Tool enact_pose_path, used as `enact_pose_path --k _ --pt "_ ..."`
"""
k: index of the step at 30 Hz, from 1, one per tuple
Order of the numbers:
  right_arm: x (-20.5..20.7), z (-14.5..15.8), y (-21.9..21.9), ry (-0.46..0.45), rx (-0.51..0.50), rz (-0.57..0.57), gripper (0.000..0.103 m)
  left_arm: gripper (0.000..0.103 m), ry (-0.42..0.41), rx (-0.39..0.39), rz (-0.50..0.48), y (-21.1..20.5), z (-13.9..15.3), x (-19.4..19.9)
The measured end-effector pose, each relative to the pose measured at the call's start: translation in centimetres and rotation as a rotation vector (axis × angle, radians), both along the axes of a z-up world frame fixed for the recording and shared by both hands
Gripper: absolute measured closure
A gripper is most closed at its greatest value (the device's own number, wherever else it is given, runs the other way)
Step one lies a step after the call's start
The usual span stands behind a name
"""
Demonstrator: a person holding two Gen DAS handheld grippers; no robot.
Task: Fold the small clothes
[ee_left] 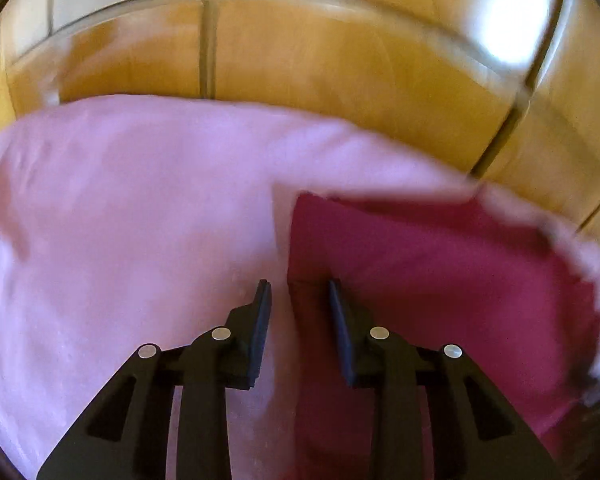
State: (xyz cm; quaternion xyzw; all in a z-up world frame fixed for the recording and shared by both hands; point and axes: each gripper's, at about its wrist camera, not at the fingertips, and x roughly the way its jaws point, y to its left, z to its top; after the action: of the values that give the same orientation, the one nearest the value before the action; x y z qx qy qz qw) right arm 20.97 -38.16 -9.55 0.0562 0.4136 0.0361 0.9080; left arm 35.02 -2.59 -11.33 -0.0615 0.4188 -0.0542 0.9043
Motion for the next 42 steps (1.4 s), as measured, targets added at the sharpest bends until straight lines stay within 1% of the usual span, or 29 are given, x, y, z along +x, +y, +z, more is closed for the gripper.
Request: enact_pose_path --k 1,4,5,6,7,9,11,13,14,15,16,17,18,19,20,21,23,25,29,32,35,36,38,40,42 --pt "0.0 0.0 0.0 0.000 -0.003 0.000 0.027 0.072 -0.024 0.016 0.006 -0.3 -0.2 -0.2" --pt "0.0 0.0 0.0 -0.001 0.001 -0.001 0.027 0.072 -0.009 0.008 0.023 -0.1 -0.1 0.1" --pt "0.0 0.0 0.0 -0.001 0.000 -0.001 0.027 0.068 -0.005 0.001 0.029 0.1 0.1 0.1" --pt "0.0 0.0 0.0 -0.001 0.000 -0.001 0.027 0.063 -0.008 0.023 0.059 0.3 0.6 -0.4" --pt "0.0 0.0 0.0 -0.001 0.000 -0.001 0.027 0.063 -0.019 0.044 0.082 0.0 1.2 -0.8" --pt "0.0 0.0 0.1 0.000 -0.002 -0.001 0.027 0.063 -0.064 0.058 0.106 0.0 2.4 -2.7" --pt "0.1 0.1 0.1 0.000 -0.001 0.000 0.027 0.063 -0.114 0.047 0.085 -0.2 3.4 -5.0" --pt "0.1 0.1 0.1 0.000 -0.003 0.000 0.027 0.063 -0.141 0.062 0.009 -1.7 3.4 -7.5" --pt "0.1 0.1 0.1 0.000 -0.002 0.000 0.027 0.063 -0.145 0.076 -0.012 -2.1 3.1 -8.1" --pt "0.1 0.1 0.1 0.000 -0.002 0.000 0.027 0.063 -0.129 0.106 -0.040 -2.9 2.3 -8.4" --pt "0.1 0.1 0.1 0.001 -0.003 0.000 0.027 0.063 -0.098 0.122 -0.047 -3.4 1.4 -8.0" --pt "0.1 0.1 0.1 0.001 -0.003 0.000 0.027 0.058 -0.066 0.125 -0.040 -3.2 0.4 -7.7" --pt "0.1 0.1 0.1 0.001 -0.005 0.000 0.027 0.049 -0.048 0.096 -0.023 -2.6 -0.3 -7.2" --pt "0.1 0.0 0.2 0.002 -0.007 0.001 0.027 0.048 -0.018 0.035 -0.004 -1.6 -0.4 -6.7" --pt "0.1 0.0 0.2 0.002 -0.009 0.001 0.027 0.047 -0.006 0.002 0.006 -0.9 -0.2 -6.7" --pt "0.1 0.0 0.2 0.002 -0.010 0.001 0.027 0.047 -0.004 -0.004 0.019 -0.7 0.2 -6.9" --pt "0.1 0.1 0.2 0.003 -0.010 0.002 0.027 0.047 -0.047 0.045 0.020 -0.9 1.3 -8.4" --pt "0.1 0.1 0.2 0.003 -0.010 0.002 0.027 0.047 -0.079 0.049 0.007 -1.1 2.1 -9.7" --pt "0.1 0.1 0.2 0.004 -0.012 0.003 0.027 0.047 -0.160 0.049 -0.018 -1.2 4.5 -13.7" --pt "0.1 0.1 0.2 0.004 -0.022 0.004 0.027 0.047 -0.197 0.062 -0.033 -1.4 5.6 -16.3" --pt "0.1 0.1 0.2 0.004 -0.034 0.003 0.027 0.047 -0.219 0.062 -0.048 -1.4 6.3 -18.8" --pt "0.1 0.1 0.3 0.004 -0.041 0.002 0.026 0.047 -0.221 0.063 -0.053 -1.6 6.6 -18.7" --pt "0.1 0.2 0.6 0.005 -0.070 -0.004 0.024 0.047 -0.225 0.062 -0.058 -1.6 6.8 -19.9" --pt "0.1 0.3 1.0 0.008 -0.113 -0.017 0.017 0.047 -0.224 0.056 -0.062 -1.3 6.7 -20.8" --pt "0.0 0.4 1.4 0.013 -0.164 -0.037 0.013 0.047 -0.221 0.056 -0.064 -1.1 6.6 -21.5"
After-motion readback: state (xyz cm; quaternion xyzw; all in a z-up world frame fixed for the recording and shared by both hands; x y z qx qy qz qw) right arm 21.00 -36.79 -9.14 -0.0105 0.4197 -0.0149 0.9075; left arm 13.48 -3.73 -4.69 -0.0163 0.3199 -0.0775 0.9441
